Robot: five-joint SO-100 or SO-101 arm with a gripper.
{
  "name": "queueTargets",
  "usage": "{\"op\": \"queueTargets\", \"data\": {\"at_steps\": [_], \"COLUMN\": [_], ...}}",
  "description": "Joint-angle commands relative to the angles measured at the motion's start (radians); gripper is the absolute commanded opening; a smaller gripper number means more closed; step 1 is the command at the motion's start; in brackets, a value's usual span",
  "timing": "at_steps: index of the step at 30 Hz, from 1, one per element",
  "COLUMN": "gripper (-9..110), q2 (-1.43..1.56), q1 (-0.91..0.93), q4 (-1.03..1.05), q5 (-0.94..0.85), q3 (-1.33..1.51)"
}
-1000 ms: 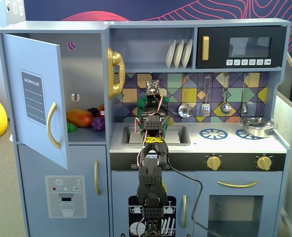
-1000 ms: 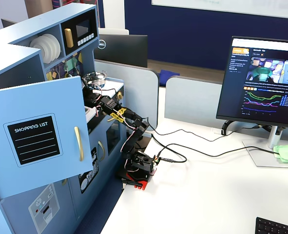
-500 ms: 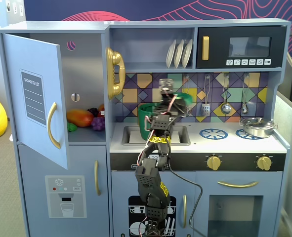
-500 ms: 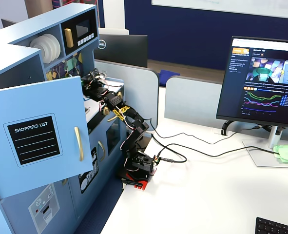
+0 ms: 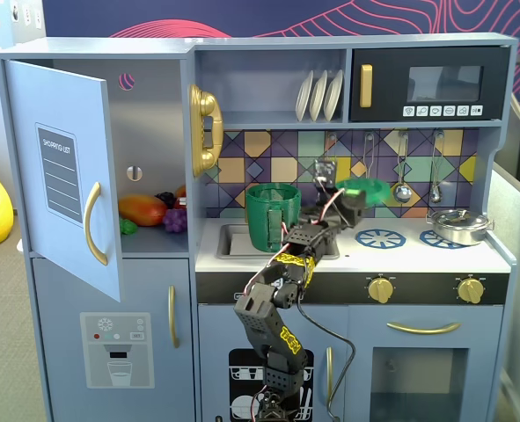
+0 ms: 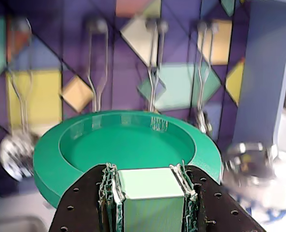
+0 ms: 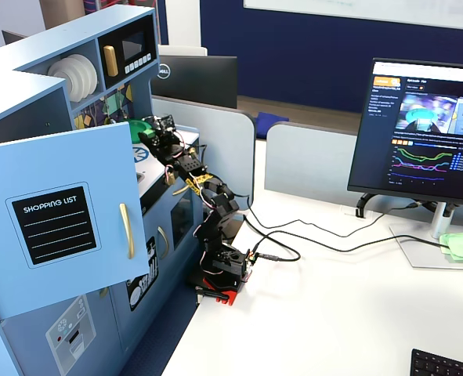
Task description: Take off the lid from the green recipient and place it on the counter
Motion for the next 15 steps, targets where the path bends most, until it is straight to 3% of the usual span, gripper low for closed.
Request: {"op": "queueTargets", "data": {"at_steps": [1,15], "gripper": [0,0], "q2": [-0.021,-0.124], "q1": [0.034,0.044], "q4": [-0.115,-0.288], "q5": [0.003,-0.008], "q3": [0.037,0.201]}}
